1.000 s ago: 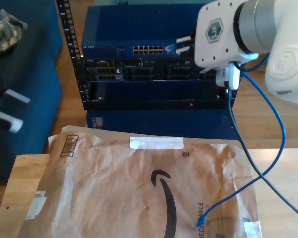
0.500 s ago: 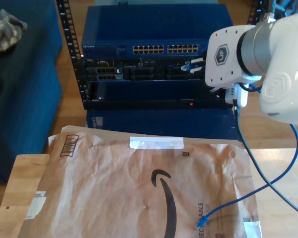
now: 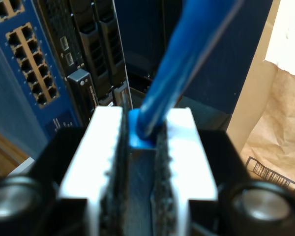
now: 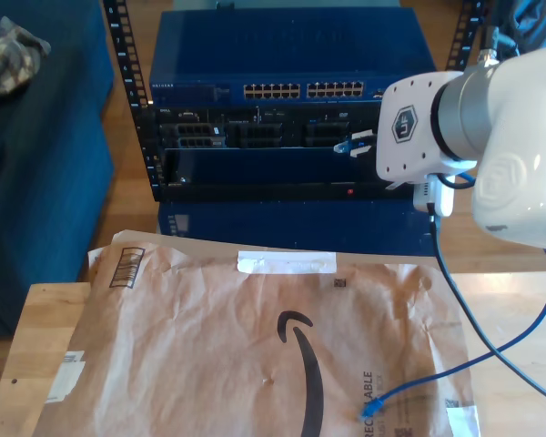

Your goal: Grab the cable and plug it in

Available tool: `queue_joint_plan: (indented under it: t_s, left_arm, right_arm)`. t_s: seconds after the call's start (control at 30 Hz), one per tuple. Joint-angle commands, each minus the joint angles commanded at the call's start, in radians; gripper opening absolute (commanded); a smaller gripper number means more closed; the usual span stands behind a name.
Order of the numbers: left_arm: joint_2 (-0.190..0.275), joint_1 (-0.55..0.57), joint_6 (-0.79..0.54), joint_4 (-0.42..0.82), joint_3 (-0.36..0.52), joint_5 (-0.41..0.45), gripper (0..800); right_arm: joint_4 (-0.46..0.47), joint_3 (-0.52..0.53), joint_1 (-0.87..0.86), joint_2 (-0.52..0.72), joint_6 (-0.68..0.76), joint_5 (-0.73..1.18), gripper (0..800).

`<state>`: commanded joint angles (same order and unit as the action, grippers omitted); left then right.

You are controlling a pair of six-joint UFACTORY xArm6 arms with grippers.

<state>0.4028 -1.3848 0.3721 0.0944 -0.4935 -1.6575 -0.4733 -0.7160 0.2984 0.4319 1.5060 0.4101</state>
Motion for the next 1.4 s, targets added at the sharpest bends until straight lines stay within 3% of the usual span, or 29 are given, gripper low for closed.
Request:
queue_joint_plan:
  t_s: [0.23,0.43,0.53,0.67,0.8,1.07,1.27,1.4]
  left_arm:
    - [0.011,-0.106,-0.061,0.04,0.084,0.075,800]
    - [0.101,-0.11,-0.087,0.098,0.198,0.178,800]
    - [0.107,-0.114,-0.175,0.098,0.224,0.215,800]
    - [0.109,-0.176,-0.255,0.095,0.292,0.347,800]
    - [0.107,-0.213,-0.301,0.091,0.376,0.532,800]
    - [0.083,-0.272,-0.333,0.084,0.371,0.543,800]
    - [0.083,-0.272,-0.333,0.084,0.371,0.543,800]
    - [0.083,-0.272,-0.333,0.084,0.371,0.543,800]
  right_arm:
    - [0.0,0.011,0.002,0.012,0.0,0.002,6]
    - [0.0,0.04,0.002,0.021,0.0,0.0,4]
    - [0.002,0.051,0.002,0.032,0.0,0.0,6]
    - [0.002,0.072,0.002,0.035,0.0,0.0,4]
    - [0.0,0.117,0.002,0.061,-0.002,-0.043,6]
    - [0.008,0.135,0.005,0.068,-0.003,-0.172,7]
    - [0.011,0.265,0.009,0.137,-0.006,-0.273,6]
    - [0.064,0.379,0.009,0.276,-0.006,-0.377,6]
